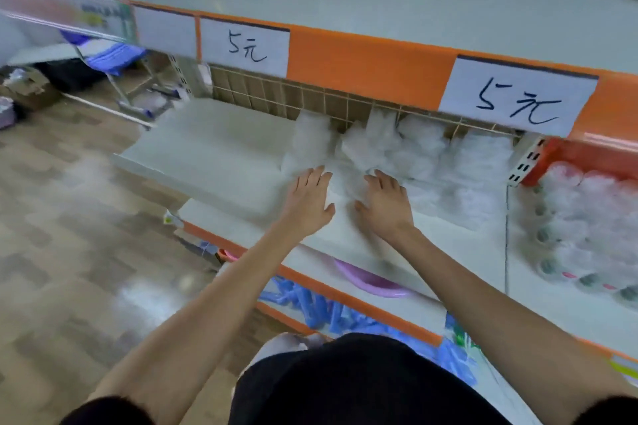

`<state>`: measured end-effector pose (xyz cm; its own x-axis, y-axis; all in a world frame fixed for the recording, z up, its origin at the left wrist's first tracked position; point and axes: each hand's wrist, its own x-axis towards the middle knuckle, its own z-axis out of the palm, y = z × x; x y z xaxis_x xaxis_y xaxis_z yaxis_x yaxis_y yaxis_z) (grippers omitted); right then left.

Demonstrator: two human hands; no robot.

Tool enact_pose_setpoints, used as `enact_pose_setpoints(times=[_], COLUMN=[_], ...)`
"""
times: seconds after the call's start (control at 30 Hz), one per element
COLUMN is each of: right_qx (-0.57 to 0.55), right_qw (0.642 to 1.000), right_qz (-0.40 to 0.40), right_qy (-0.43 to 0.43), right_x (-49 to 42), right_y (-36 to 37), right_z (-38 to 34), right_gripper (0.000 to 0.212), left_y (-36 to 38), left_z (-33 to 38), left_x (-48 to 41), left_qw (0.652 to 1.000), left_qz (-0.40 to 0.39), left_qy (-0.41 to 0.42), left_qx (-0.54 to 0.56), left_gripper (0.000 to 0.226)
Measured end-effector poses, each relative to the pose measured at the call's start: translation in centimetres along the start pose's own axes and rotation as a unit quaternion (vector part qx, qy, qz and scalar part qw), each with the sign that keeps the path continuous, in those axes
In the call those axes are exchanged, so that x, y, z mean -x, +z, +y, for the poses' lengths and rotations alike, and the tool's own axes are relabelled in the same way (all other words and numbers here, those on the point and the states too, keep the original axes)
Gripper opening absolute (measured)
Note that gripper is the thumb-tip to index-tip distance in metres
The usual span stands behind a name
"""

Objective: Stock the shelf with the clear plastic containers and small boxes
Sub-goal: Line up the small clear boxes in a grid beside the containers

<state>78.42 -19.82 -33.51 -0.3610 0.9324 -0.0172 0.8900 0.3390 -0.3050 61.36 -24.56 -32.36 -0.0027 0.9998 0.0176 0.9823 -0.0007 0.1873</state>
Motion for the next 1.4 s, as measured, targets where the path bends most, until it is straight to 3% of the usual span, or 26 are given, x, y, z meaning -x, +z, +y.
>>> enact_pose_setpoints(times=[0.17, 0.3, 0.5, 0.6, 0.97, 1.2, 1.4], right_qx=[0.007, 0.038, 0.014, 0.017, -0.002, -0.010, -0.027], right_qw=[0.995, 0.988, 0.986, 0.983, 0.980, 0.979, 0.972], right_qz=[0.036, 0.094, 0.117, 0.123, 0.130, 0.133, 0.154], right_qy=[0.092, 0.118, 0.121, 0.132, 0.148, 0.155, 0.173], right_x=[-0.6, -0.4, -0.5, -0.8, -1.2, 0.1, 2.2], right_y=[2.3, 3.4, 4.1, 4.2, 4.2, 3.0, 1.2], right_z=[-1.2, -2.0, -2.2, -2.3, -2.4, -3.6, -5.9], right_gripper=[0.054, 0.048, 0.052, 0.053, 0.054, 0.053, 0.055], left_y=[1.0, 2.4, 3.8, 3.5, 2.8, 1.7, -1.4], left_z=[-2.8, -3.9, -5.7, -6.1, -6.9, -7.9, -8.5], left_x=[-3.8, -5.5, -6.2, -6.9, -7.8, -5.9, -3.7], left_qw=[0.992, 0.982, 0.970, 0.971, 0.978, 0.969, 0.968], left_qz=[-0.027, -0.031, 0.044, 0.060, -0.029, -0.015, -0.027], left_qy=[0.116, 0.182, 0.238, 0.233, 0.198, 0.195, 0.192], left_qx=[-0.035, -0.038, -0.015, -0.006, 0.063, 0.150, 0.158], left_gripper=[0.065, 0.062, 0.058, 0.060, 0.069, 0.069, 0.066])
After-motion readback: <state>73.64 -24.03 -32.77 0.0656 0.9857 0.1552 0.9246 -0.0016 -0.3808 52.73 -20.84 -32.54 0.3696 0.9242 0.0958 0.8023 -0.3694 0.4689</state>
